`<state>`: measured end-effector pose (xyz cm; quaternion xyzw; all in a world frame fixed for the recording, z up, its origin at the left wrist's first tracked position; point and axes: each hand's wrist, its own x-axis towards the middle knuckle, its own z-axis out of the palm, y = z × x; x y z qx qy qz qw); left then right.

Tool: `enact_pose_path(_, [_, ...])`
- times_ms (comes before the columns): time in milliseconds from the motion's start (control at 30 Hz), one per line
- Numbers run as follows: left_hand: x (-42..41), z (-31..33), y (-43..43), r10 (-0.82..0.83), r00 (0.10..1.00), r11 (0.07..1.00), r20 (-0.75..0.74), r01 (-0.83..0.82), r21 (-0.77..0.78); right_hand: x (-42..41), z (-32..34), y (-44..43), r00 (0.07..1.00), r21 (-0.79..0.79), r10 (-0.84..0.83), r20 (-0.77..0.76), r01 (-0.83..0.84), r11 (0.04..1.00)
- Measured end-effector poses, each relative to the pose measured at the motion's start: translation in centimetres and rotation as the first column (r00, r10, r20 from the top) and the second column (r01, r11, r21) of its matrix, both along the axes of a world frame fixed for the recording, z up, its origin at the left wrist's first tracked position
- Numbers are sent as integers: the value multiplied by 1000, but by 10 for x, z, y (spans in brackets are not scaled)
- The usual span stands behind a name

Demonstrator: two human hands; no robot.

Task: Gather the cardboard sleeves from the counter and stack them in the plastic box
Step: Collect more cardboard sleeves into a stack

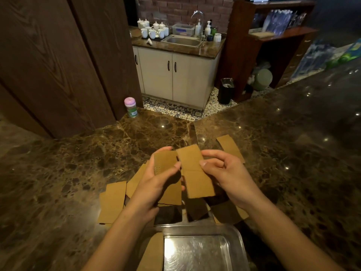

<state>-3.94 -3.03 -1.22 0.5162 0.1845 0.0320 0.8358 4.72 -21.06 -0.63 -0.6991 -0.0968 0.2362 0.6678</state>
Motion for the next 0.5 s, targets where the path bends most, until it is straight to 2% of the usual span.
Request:
enact_pose_path(100, [4, 1, -10, -25, 1000, 1000, 10, 25, -9, -13, -1, 20, 982, -88, -48, 182, 65, 994])
enact_pose_path(200, [5, 0, -11, -28, 1000, 1000, 5, 28, -3, -18, 1, 31, 894, -258, 33, 447, 94, 962])
enact_pose_path(300, [3, -1, 0, 2, 1000, 1000, 31, -3, 27, -9, -2, 31, 838, -362, 75, 541, 151, 920])
enact_pose_path(367, [2, -3, 11, 58, 998, 996, 36, -60, 60, 2, -15, 30, 852, -534, 170, 496, 146, 833])
enact_pose_path(433, [1, -5, 23, 124, 992, 989, -4, -124, 79, 9, -32, 30, 888, -748, 318, 333, 44, 662])
enact_pose_path(500, [1, -9, 31, 162, 986, 985, -49, -158, 69, 9, -47, 34, 901, -867, 410, 140, -88, 491])
